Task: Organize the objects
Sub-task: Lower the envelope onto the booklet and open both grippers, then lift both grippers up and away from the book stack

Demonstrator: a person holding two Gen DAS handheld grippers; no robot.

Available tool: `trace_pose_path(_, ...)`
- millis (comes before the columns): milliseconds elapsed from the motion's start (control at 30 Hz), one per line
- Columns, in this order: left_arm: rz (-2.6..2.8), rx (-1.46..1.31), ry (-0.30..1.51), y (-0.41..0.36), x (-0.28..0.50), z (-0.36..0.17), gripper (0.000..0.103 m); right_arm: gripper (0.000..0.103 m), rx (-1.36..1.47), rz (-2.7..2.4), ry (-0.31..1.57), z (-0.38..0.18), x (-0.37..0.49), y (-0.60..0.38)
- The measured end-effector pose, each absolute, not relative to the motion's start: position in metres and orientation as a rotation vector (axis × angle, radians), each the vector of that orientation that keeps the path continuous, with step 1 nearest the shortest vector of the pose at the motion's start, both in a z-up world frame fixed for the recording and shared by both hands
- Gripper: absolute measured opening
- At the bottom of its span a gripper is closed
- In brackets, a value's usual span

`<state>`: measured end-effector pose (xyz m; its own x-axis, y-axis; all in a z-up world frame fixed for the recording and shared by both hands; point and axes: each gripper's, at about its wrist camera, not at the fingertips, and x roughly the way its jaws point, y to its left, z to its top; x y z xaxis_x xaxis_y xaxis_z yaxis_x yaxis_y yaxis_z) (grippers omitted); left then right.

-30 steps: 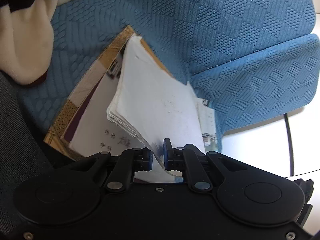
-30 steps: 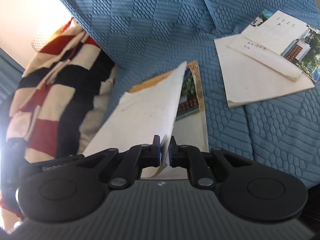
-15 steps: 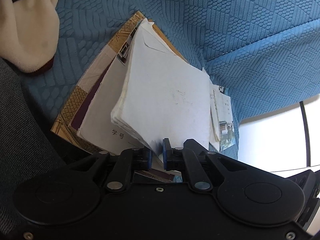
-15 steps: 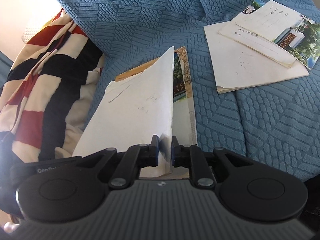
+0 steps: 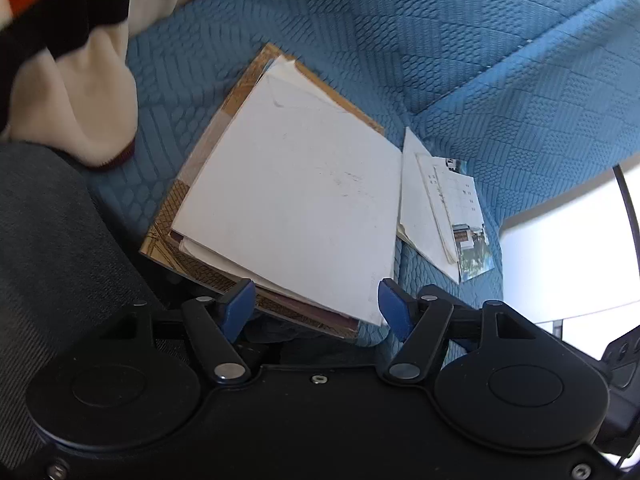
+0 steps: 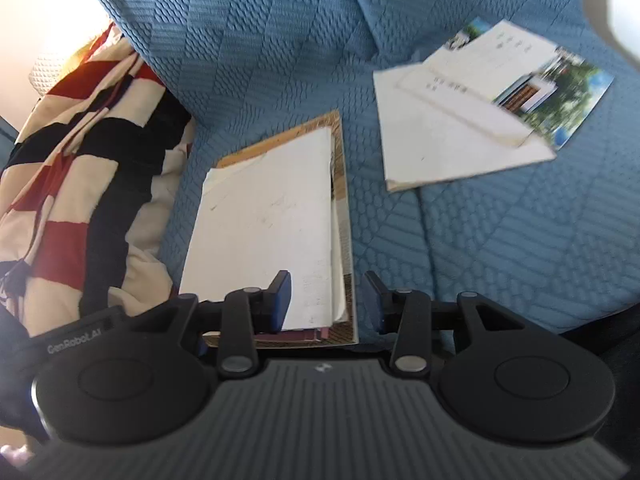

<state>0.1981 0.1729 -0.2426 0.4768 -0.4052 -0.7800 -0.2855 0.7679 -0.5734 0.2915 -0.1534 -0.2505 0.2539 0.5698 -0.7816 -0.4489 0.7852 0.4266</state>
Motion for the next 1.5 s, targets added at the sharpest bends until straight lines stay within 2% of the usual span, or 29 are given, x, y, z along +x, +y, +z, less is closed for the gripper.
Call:
trace_pose_path(500,-0.180,-0.499,0.929,0.128,0.187,-0.142,0.074,0.043,0.116,0.744,0.840,-0.155,0.276,-0.203)
trace_pose_path(867,-0.265,-0.463,0.828,0.098,0.171,-0.087,0.082,0.043,0.133,0.710,0.724,-0.111,0.254,-0.243)
trace_pose_path(967,-0.263,-0.430,0.819,0.090,0.166,-0.081,0.085,0.043,0.131,0.695,0.706,-0.108,0.249,-0.253)
trace_pose_path(1100,-0.266,-0.384,0.808,0.079,0.161,-0.078,0.099,0.043,0.131,0.670,0.694,-0.109,0.244,-0.266)
trace_pose_path(1267,-0.288,-0.349,0.804,0.068,0.158,-0.077,0.102,0.043,0.118,0.629,0.695,-0.115,0.240,-0.276)
trace_pose_path(1367,-0.294,-0.330,0.794,0.062,0.155,-0.076,0.102,0.054,0.105,0.613,0.690,-0.118,0.237,-0.282)
trace_pose_path(1433,-0.295,-0.323,0.802,0.057,0.155,-0.076,0.102,0.070,0.104,0.608,0.689,-0.120,0.236,-0.286)
trace_pose_path(1467,-0.298,-0.326,0.803,0.056,0.155,-0.077,0.102,0.083,0.105,0.602,0.690,-0.121,0.237,-0.288)
trace_pose_path(1500,-0.301,-0.330,0.802,0.054,0.154,-0.077,0.102,0.087,0.107,0.595,0.689,-0.122,0.237,-0.291)
